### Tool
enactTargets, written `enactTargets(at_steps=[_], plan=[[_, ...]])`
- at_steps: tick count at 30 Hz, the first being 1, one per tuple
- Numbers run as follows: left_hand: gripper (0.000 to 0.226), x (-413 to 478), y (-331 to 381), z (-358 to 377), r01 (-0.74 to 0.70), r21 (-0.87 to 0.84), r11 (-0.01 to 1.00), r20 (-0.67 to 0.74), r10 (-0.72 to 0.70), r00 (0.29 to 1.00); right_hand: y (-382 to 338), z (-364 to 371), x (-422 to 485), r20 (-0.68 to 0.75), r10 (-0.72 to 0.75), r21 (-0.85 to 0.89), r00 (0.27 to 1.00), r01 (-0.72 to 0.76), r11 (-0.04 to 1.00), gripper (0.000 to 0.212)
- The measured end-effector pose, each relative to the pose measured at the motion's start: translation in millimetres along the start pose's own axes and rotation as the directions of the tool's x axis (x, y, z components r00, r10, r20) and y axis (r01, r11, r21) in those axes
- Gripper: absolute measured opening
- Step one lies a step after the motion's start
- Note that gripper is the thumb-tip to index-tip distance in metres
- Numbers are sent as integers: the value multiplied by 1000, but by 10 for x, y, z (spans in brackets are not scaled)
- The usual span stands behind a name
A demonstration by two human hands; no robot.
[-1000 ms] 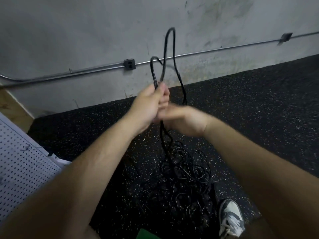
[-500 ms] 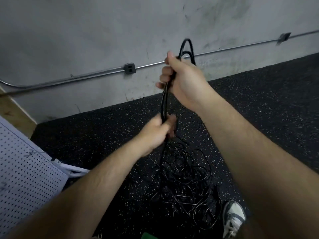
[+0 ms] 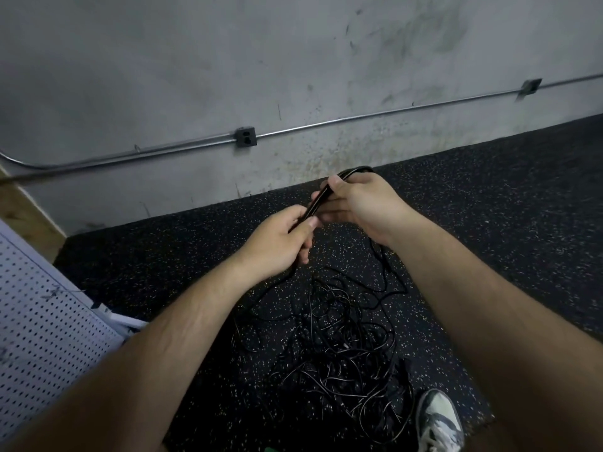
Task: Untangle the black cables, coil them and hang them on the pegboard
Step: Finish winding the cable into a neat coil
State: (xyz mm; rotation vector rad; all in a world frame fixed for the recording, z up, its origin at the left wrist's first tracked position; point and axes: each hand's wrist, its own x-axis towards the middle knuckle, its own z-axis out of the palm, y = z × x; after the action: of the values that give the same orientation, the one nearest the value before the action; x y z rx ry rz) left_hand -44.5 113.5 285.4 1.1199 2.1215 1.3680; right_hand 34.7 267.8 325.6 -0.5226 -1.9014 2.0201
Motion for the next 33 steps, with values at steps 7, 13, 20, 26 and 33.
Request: enactTargets(at_steps=[7, 13, 20, 26, 33], plan=[[19, 34, 59, -95, -32, 25, 999, -151, 35, 988, -93, -65, 65, -130, -53, -222, 990, 23, 975, 27], [25, 0, 66, -254, -64, 54, 996, -260, 76, 963, -95, -340, -106, -299, 179, -773, 937, -348, 530, 18], [22, -167, 47, -384, -147, -214, 966, -261, 88, 961, 34, -68, 0, 25, -138, -702, 990, 116, 703, 79], [19, -235, 9, -618, -219, -555, 803, -467, -82, 880, 542, 137, 109, 153, 69, -598, 986, 36, 801, 25], [27, -179, -137, -1018, -308, -679, 666, -586, -239, 774, 869, 177, 148, 152, 94, -746, 984, 52, 664, 31]])
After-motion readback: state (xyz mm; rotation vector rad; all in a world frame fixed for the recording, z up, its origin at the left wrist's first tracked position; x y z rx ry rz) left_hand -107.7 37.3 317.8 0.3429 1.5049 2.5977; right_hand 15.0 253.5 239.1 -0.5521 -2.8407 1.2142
